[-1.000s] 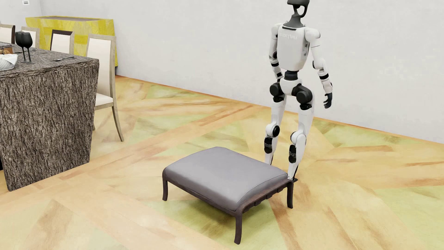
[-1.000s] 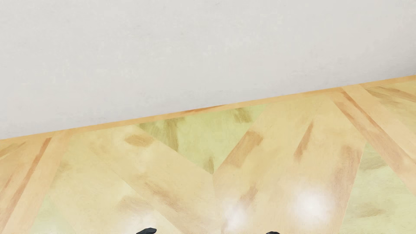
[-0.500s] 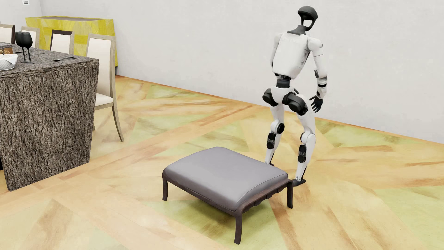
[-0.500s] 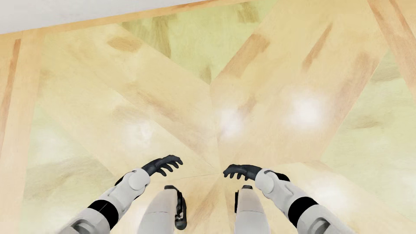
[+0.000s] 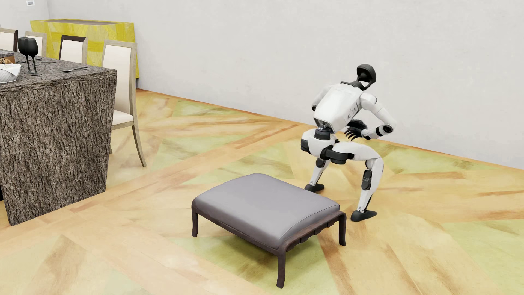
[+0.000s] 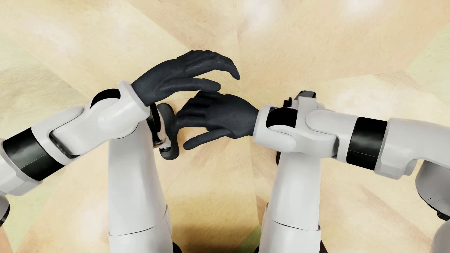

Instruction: Rest on the dark chair

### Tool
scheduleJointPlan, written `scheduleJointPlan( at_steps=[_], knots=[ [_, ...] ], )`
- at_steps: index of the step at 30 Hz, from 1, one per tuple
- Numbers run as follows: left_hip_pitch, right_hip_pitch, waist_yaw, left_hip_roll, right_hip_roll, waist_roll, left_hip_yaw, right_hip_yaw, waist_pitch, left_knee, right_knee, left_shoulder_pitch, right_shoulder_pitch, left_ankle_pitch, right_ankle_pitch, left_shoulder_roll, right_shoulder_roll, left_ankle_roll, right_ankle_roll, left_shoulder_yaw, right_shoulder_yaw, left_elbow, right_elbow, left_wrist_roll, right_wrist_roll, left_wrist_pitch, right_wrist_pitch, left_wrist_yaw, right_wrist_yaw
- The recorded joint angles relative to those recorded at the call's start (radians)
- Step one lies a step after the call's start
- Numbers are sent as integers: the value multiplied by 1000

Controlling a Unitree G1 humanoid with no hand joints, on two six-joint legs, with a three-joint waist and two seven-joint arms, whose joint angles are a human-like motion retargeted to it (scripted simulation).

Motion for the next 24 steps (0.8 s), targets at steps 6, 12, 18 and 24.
scheduleJointPlan(
  at_steps=[6, 12, 18, 24],
  knots=[
    [-159, -145, 3, 8, 10, -9, -51, 39, 53, 206, 196, 73, 3, 19, 26, 110, -142, -8, 25, 97, -25, -215, -170, -34, 7, -50, -18, 122, -144],
    [-44, -44, 2, 5, 3, -12, -38, 42, 2, 200, 205, 269, 311, 124, 106, -22, -61, 7, 13, 243, -310, -77, -32, 42, -50, -3, 1, 9, -13],
    [143, 156, 2, -4, -9, 0, -24, 23, -127, 206, 215, 598, 754, 133, 99, -380, 244, 38, -12, 523, -770, 269, 322, 157, -130, 35, 25, -16, 132],
    [246, 250, 6, -41, -10, 10, -15, 6, -192, 180, 189, 777, 1009, 151, 127, -599, 462, 83, -23, 683, -1070, 760, 752, 17, 130, 144, 181, 89, 25]
  ],
)
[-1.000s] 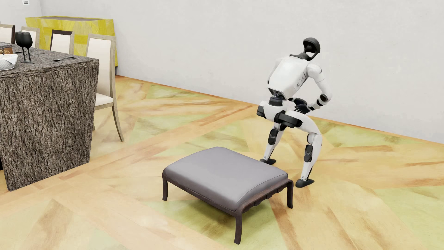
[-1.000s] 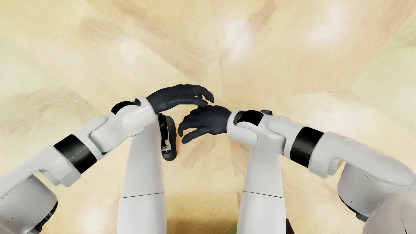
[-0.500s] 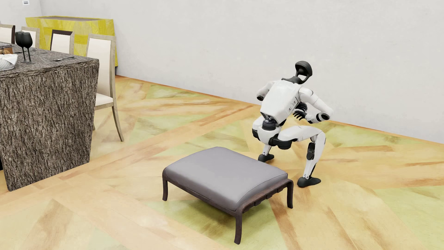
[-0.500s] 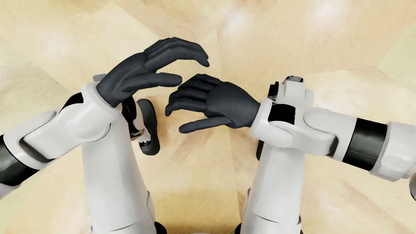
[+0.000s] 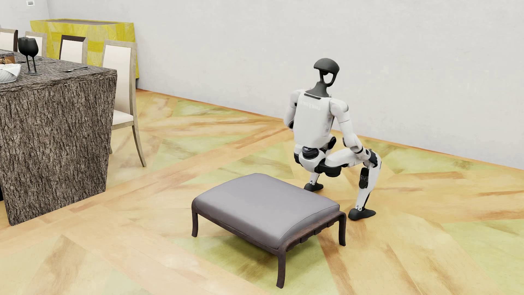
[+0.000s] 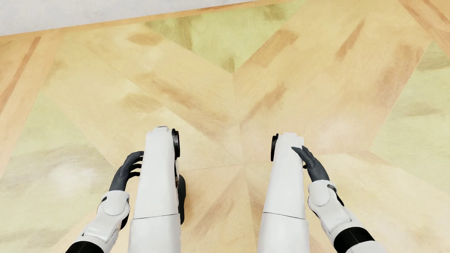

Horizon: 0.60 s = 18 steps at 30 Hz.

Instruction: Rest on the dark chair

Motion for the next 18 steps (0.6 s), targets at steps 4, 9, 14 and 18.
scheduleJointPlan(
  at_steps=[4, 9, 14, 18],
  knots=[
    [57, 59, 3, -6, 0, 11, 13, -16, -29, 4, -7, 3, 63, -7, 2, -14, 25, 39, 4, -80, -39, 487, 422, 217, -34, 93, 84, -379, 262],
    [75, 82, 3, -5, -7, 21, 18, -21, -66, 3, -11, 179, 305, -7, 0, -90, 45, 39, -2, -52, -119, 559, 454, 348, -232, 74, 17, -487, 514],
    [100, 103, 4, -4, -20, 19, 22, -19, -75, -7, -9, 223, 409, -2, -4, -105, 108, 22, -6, -38, -156, 428, 401, 314, -213, 39, 8, -489, 484],
    [116, 117, 1, -7, -22, 24, 23, -21, -77, -9, -10, 158, 325, -2, -3, -124, 71, 24, -8, -79, -86, 441, 386, 283, -246, 51, -10, -423, 497]
  ],
)
